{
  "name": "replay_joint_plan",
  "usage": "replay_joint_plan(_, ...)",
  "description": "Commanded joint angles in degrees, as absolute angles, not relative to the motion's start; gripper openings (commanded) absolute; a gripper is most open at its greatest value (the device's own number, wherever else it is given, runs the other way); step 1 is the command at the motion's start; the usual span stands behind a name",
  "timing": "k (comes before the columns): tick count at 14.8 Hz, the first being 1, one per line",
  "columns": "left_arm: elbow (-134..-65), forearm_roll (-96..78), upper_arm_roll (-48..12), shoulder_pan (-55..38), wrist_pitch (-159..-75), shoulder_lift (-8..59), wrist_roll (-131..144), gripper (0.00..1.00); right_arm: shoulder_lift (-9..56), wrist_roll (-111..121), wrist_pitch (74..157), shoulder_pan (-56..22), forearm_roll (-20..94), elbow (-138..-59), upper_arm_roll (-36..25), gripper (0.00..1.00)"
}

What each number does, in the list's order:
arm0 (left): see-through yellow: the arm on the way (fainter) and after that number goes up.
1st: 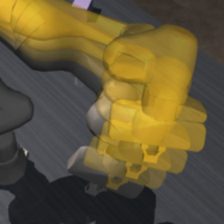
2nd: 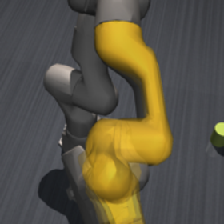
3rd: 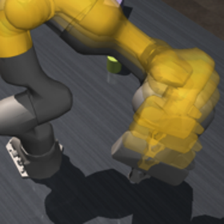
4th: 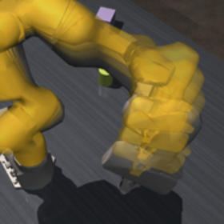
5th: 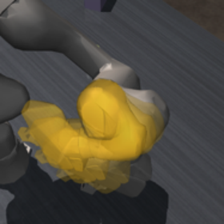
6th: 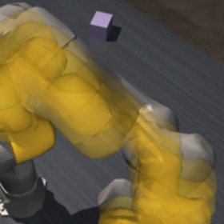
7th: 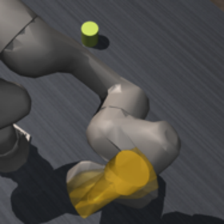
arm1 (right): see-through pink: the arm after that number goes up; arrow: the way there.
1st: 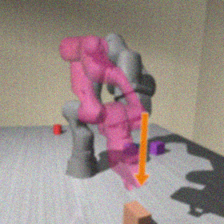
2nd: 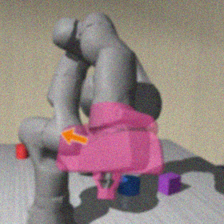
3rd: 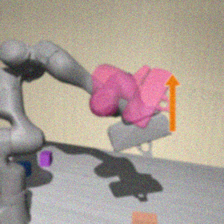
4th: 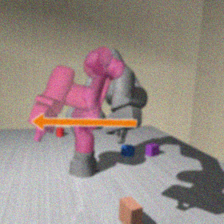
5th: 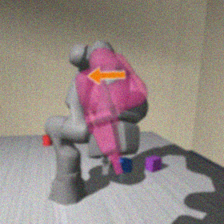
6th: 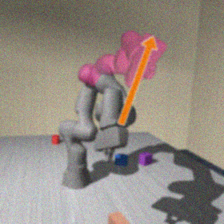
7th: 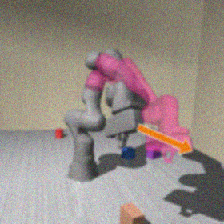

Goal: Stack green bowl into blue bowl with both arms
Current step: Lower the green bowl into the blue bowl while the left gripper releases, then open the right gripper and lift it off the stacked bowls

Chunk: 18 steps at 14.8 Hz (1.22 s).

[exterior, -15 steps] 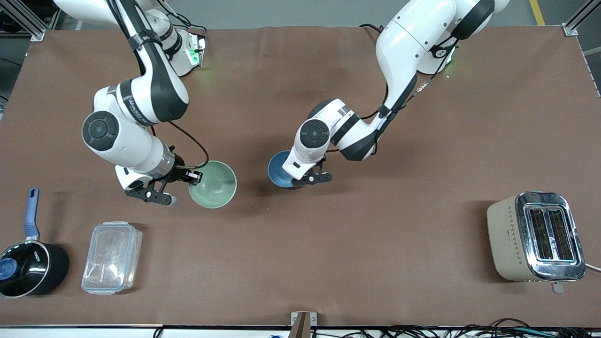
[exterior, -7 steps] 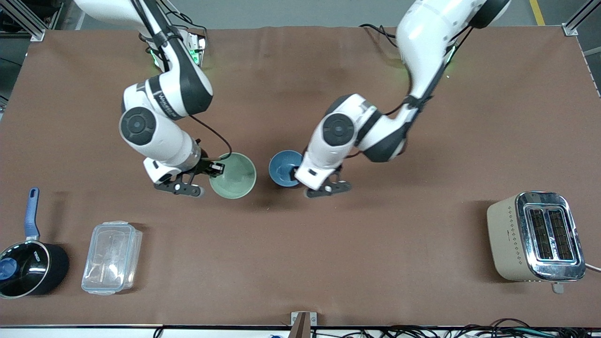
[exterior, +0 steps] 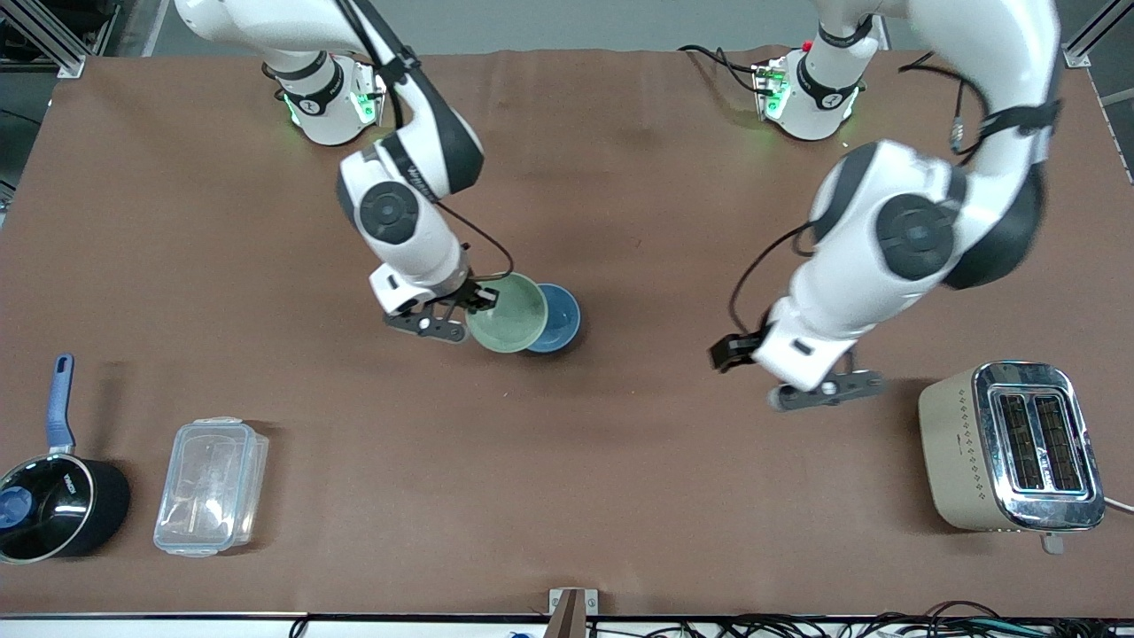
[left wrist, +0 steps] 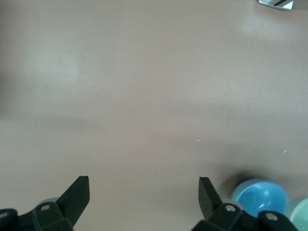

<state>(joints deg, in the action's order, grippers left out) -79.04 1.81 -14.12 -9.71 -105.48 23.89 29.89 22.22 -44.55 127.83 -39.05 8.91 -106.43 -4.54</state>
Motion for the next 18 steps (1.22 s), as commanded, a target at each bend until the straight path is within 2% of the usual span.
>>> replay_joint_plan(1, -80.77, 3.08, -14.59, -6.69, -101.00, 18.03, 22.53, 1.00, 24.07, -47.72, 131.30, -41.39, 9.67, -106.96, -5.27, 0.00)
replay_joint_plan(6, -80.95, 2.90, -15.21, -1.06, -93.53, 11.09, 12.76, 1.00, 24.52, -49.13, 132.71, -43.94, 9.67, -108.19, -5.27, 0.00)
replay_joint_plan(8, -81.47, 2.73, -13.72, -1.14, -89.15, 7.92, 6.98, 1.00, 24.52, -49.22, 134.64, -44.12, 9.67, -109.59, -5.27, 0.00)
replay_joint_plan(9, -82.00, 2.38, -10.84, -1.84, -86.77, 6.00, 3.99, 1.00, 24.61, -49.22, 135.17, -44.12, 9.67, -109.69, -5.27, 0.00)
replay_joint_plan(11, -84.45, 1.94, -5.30, -4.82, -85.52, 2.83, -0.59, 1.00, 25.05, -49.31, 135.70, -44.47, 9.67, -109.69, -5.27, 0.00)
replay_joint_plan(12, -86.03, 1.93, -4.58, -4.92, -85.43, 1.33, -1.57, 1.00, 25.22, -49.39, 136.49, -44.56, 9.67, -109.69, -5.27, 0.00)
replay_joint_plan(15, -90.25, 1.93, -4.48, -4.92, -85.34, -2.54, -1.85, 1.00, 25.84, -50.45, 137.46, -44.56, 9.67, -109.69, -5.27, 0.00)
replay_joint_plan(18, -91.05, 1.93, -4.48, -4.83, -83.33, -4.56, -1.41, 1.00, 26.45, -50.45, 138.25, -44.39, 9.75, -109.69, -5.27, 0.02)
